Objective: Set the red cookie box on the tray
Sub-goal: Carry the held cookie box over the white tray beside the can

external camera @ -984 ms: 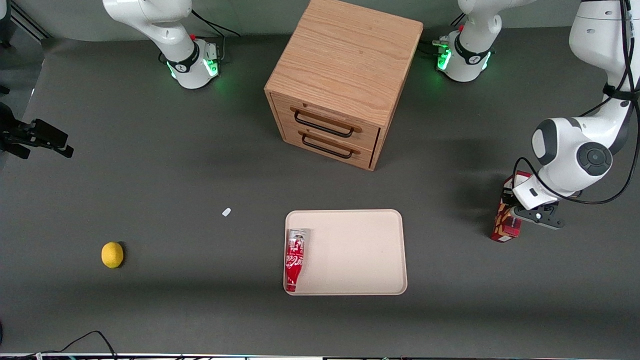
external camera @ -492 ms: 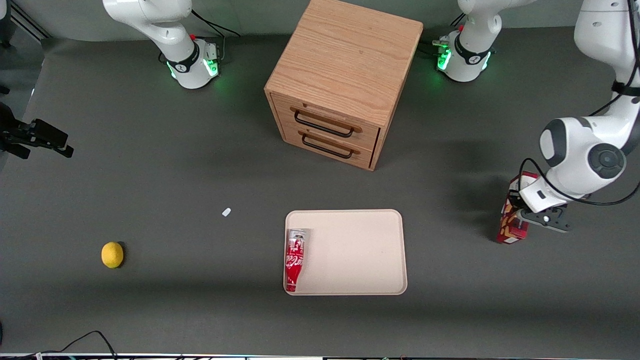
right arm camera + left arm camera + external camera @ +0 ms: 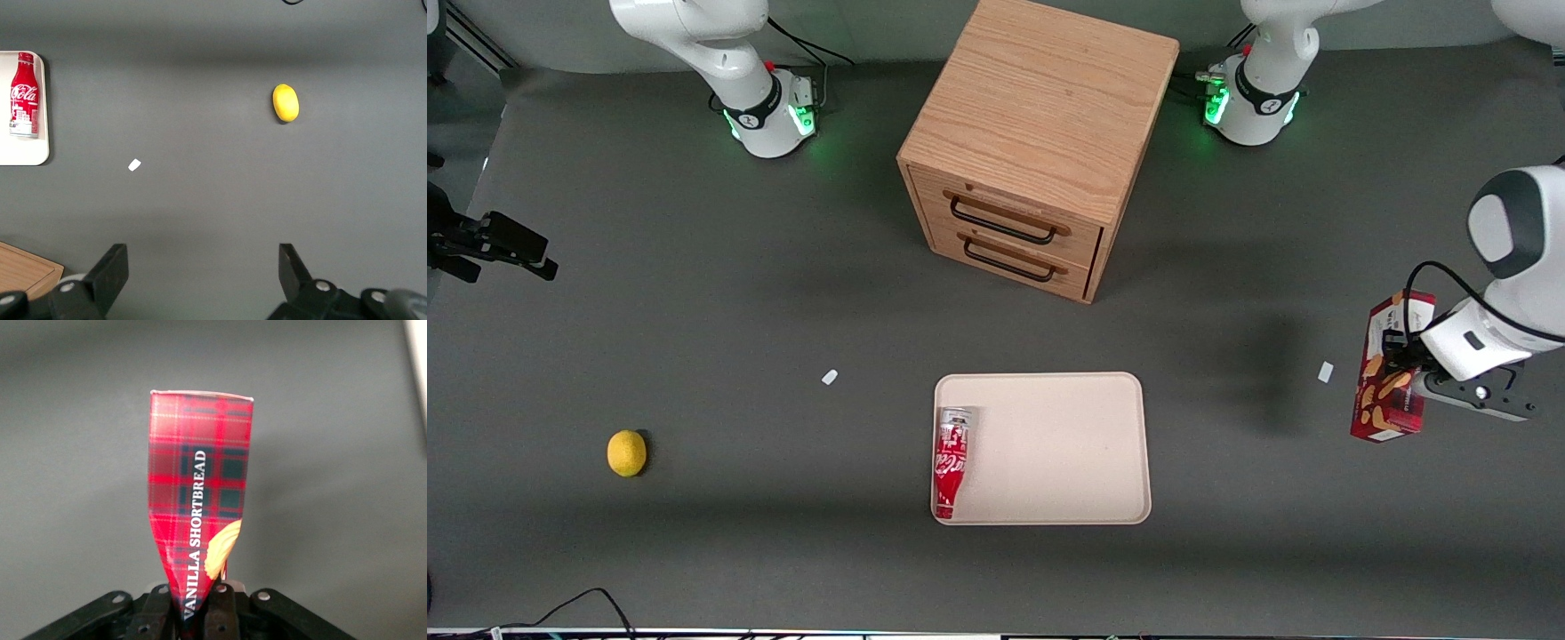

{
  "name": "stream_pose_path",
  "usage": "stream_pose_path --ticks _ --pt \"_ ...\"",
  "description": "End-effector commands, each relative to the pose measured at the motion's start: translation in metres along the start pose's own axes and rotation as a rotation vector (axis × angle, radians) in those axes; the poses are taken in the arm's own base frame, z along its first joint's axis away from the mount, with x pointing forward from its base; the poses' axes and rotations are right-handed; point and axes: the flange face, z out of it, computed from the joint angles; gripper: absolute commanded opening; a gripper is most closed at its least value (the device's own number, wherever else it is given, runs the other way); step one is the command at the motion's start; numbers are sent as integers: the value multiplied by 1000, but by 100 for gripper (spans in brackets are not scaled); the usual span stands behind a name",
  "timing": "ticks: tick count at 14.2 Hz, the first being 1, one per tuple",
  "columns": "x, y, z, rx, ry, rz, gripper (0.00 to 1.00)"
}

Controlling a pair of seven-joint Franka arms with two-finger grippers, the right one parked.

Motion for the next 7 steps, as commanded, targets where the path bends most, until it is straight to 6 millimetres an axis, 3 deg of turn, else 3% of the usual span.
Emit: stream_pose_path --ticks 1,3,7 --pt "23 23 -61 -29 -14 -52 0" --pt "37 49 -82 -35 -25 -101 0" --pt "72 120 -90 -81 -34 -234 0"
